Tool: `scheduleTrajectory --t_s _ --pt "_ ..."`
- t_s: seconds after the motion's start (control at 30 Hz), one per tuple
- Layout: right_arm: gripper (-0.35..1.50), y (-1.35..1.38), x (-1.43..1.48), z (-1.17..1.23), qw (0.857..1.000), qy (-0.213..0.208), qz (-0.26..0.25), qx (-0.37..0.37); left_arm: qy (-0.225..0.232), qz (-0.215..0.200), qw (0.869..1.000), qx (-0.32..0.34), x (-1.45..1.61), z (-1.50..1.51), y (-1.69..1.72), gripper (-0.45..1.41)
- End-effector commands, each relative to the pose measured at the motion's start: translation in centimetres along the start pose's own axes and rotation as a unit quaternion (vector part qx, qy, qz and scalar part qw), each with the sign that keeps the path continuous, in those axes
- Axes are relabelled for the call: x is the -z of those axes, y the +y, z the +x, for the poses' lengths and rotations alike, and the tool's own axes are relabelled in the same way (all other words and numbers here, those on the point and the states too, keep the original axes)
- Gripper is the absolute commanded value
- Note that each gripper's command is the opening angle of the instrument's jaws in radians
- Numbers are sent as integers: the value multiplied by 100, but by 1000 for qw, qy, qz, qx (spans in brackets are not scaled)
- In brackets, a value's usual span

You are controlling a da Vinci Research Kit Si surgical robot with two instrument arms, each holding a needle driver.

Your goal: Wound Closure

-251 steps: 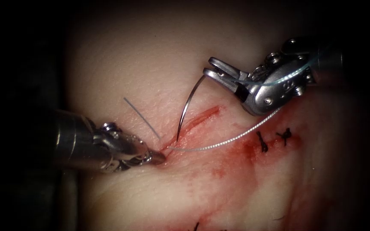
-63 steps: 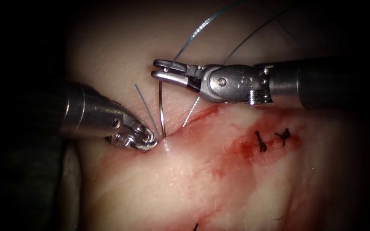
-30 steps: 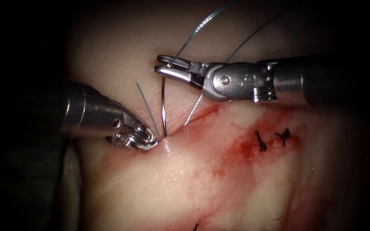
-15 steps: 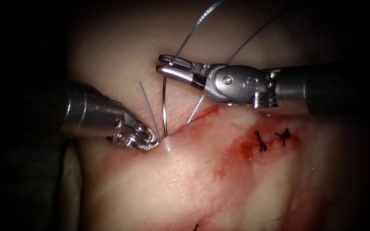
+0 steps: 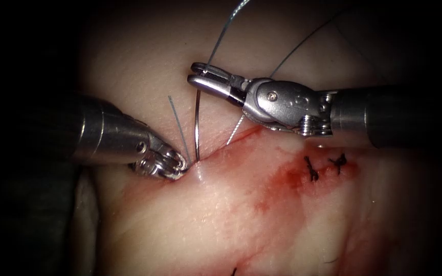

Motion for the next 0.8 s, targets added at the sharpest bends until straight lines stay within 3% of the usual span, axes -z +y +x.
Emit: scheduleTrajectory --t_s 0.03,0.3,0.8 --pt "-35 3 -8 -4 1000 1 7 0 0 0 1000 0 -6 2 -3 -45" --pt "-35 0 -6 -13 999 -30 10 10 -1 -3 1000 1 -5 3 0 -45" --pt "-35 -4 -10 -13 999 -33 7 -15 -1 -4 1000 1 -6 2 1 -45"
